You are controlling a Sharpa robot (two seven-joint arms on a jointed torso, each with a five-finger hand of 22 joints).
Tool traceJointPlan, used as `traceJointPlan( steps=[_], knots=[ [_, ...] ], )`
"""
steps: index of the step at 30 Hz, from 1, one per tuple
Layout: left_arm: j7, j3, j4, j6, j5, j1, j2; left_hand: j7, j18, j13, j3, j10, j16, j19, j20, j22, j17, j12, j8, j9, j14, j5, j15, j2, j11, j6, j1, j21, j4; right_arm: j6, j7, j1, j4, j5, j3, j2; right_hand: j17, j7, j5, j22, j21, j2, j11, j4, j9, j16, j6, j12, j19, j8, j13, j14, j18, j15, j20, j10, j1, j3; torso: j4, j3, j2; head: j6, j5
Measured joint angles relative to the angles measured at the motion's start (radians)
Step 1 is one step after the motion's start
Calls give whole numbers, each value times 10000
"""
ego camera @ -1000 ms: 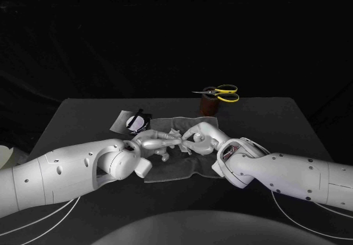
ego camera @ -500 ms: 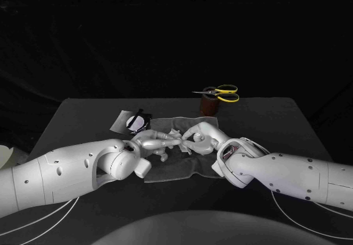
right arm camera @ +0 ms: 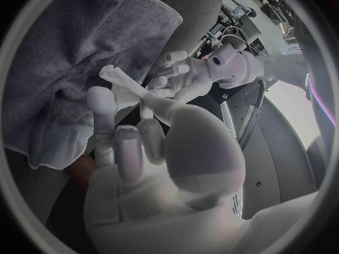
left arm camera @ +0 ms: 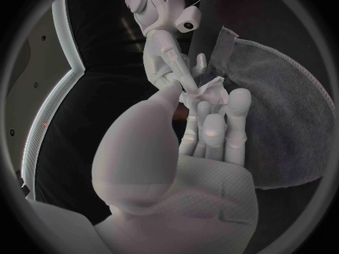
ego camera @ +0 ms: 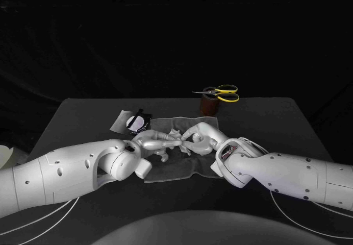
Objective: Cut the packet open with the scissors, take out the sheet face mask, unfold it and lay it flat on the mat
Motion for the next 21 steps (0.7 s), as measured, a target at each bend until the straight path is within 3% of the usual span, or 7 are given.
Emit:
traceJointPlan(
  steps=[11, 21],
  knots=[
    [-10, 1, -16, -4, -37, 0, 7, 34, 0, 44, -183, -72, 39, 13, 14, 38, 9, 108, 1, -11, -16, 0, 16, 0, 72, -34, 0, 0, 70, 0, -14, -2, 16, 0, 0, -8, 5, 0, -7, -2, 0, -1, 0, 0, 0, -2, 0, -2, -1, 0, -1, 0, -1, 0, 0, 0, -1, -1, -5, 6, 0, 0, -7],
    [-156, 4, -27, -166, -283, 2, 42, -57, -1, 176, -472, -71, 79, 36, 36, 43, 66, 434, 296, 82, 20, 0, 52, 68, 72, 57, -68, 0, 164, -3, -5, -4, 54, 0, -3, -9, 2, -1, -19, -8, -1, -3, 1, 0, 0, 3, -1, -4, 1, 0, 5, 0, -11, 0, -2, -1, -3, -2, -3, 0, 2, 0, 6]
  ],
)
